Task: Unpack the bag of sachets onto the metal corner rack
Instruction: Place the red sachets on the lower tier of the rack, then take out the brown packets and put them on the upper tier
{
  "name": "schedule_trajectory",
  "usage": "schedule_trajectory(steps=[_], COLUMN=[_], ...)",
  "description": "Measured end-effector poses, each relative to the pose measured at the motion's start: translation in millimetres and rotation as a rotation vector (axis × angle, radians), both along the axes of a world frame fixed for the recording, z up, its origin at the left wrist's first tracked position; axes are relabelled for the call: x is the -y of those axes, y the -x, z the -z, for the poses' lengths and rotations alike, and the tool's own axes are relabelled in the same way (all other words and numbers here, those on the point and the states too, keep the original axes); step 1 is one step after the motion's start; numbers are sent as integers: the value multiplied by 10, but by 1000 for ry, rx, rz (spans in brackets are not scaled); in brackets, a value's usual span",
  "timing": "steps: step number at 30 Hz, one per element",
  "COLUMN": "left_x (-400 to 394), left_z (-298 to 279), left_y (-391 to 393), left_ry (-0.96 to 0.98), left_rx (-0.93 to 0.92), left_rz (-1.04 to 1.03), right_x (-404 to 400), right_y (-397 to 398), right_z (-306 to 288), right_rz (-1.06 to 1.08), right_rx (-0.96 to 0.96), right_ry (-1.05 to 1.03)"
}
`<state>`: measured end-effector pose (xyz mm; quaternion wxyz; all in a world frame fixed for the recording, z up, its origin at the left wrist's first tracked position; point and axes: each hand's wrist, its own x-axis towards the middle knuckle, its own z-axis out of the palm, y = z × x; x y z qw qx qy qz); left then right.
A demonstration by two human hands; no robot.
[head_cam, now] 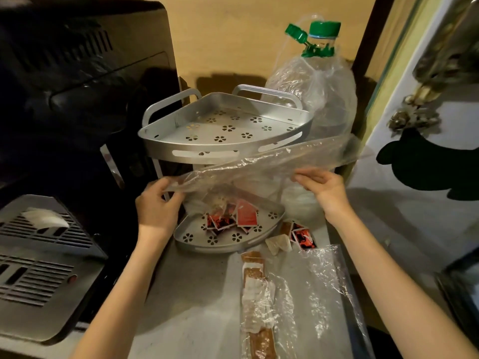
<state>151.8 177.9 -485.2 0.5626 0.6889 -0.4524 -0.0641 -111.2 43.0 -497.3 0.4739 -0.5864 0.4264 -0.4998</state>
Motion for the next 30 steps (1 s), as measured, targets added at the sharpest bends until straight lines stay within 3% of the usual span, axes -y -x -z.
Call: schedule_trajectory(steps=[4, 8, 13, 15, 18, 23, 30], left_x=[-51, -55, -70, -115, -217, -405, -401], left_z=[-125, -182, -153, -113, 11, 290, 578], left_y=[96, 134, 159, 210, 238, 217, 160], left_ry=[37, 36, -48, -64, -138, -376, -410], left_rx=[-14, -39, -75, -232, -502, -549, -585], left_rz=[166, 282, 361, 383, 465, 622, 605], right_x=[-149, -337, -522, -580, -660, -779, -762], right_y=[171, 368, 549, 634, 710, 773, 837], right_z=[-96, -217, -146, -69, 38, 224, 459], right_rz=[53, -34, -40, -52, -128, -184, -196], right_rx=[3, -34, -57, -109, -26, 178, 111], right_ry=[31, 104, 36, -24, -155, -444, -706])
